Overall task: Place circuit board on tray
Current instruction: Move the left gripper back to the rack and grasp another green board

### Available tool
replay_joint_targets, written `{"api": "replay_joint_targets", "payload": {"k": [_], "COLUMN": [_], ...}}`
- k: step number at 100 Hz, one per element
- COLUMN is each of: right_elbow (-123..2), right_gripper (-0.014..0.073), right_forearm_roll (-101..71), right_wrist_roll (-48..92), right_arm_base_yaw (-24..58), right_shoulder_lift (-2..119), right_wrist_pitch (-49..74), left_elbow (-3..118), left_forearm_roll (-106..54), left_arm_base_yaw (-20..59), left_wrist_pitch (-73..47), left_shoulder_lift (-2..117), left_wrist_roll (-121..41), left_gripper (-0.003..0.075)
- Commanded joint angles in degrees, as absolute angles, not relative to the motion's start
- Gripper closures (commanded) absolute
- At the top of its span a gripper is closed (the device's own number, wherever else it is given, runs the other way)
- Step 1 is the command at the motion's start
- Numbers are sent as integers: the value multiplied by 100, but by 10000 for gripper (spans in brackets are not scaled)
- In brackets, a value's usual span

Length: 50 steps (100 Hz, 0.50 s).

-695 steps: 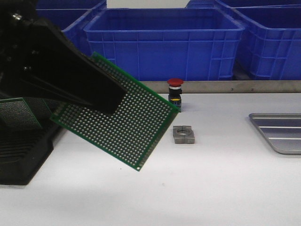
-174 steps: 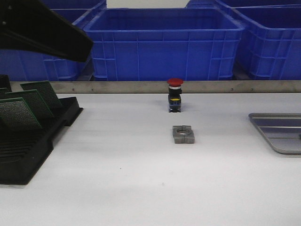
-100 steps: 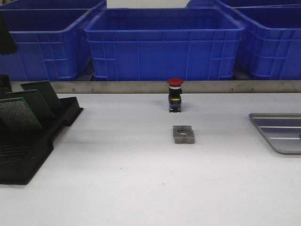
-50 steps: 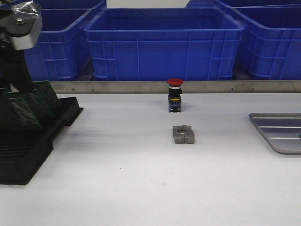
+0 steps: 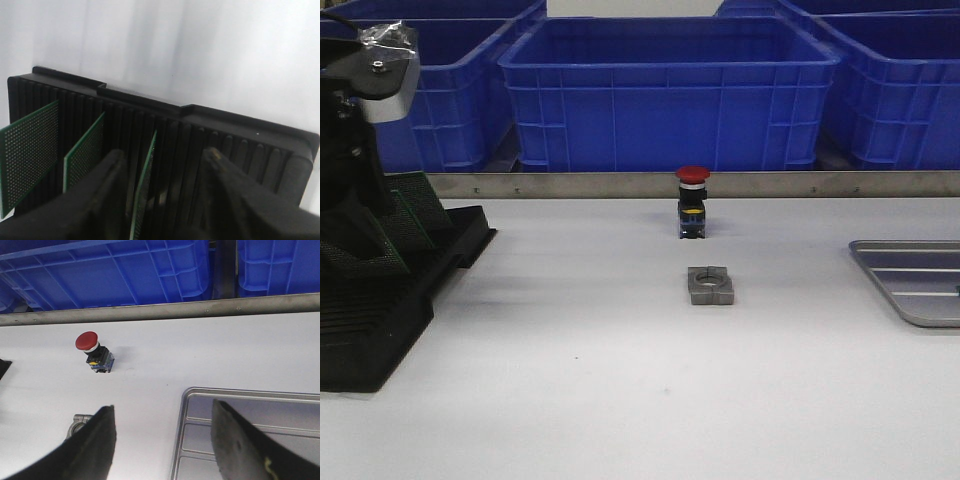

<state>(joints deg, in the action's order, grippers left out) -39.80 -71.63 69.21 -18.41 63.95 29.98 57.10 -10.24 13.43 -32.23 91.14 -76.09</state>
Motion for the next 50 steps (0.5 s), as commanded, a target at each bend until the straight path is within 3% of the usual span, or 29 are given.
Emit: {"api": "replay_joint_targets", "payload": {"k": [1,13,50], "right_elbow": [-4157,-4157,-4157], "right_gripper": [153,153,153], "right_forearm_roll": [-7347,-7347,-7347], "right_wrist_roll": [7008,7008,7008], "right_arm_base_yaw": [-1887,-1887,-1887], "right_shoulder_lift": [6257,6257,6257], "right_wrist_pitch": [3037,3037,2951], "left_elbow": [5884,5884,5888], "left_forearm_roll": [-1097,-1097,-983], "left_arm_base_yaw": [1329,1329,1329], "left_wrist_pitch": [-2996,-2996,-3023], "left_shoulder_lift": [8936,8936,8766], "left_wrist_roll": [-7540,-7540,-7540], "left_gripper": [594,742,741]}}
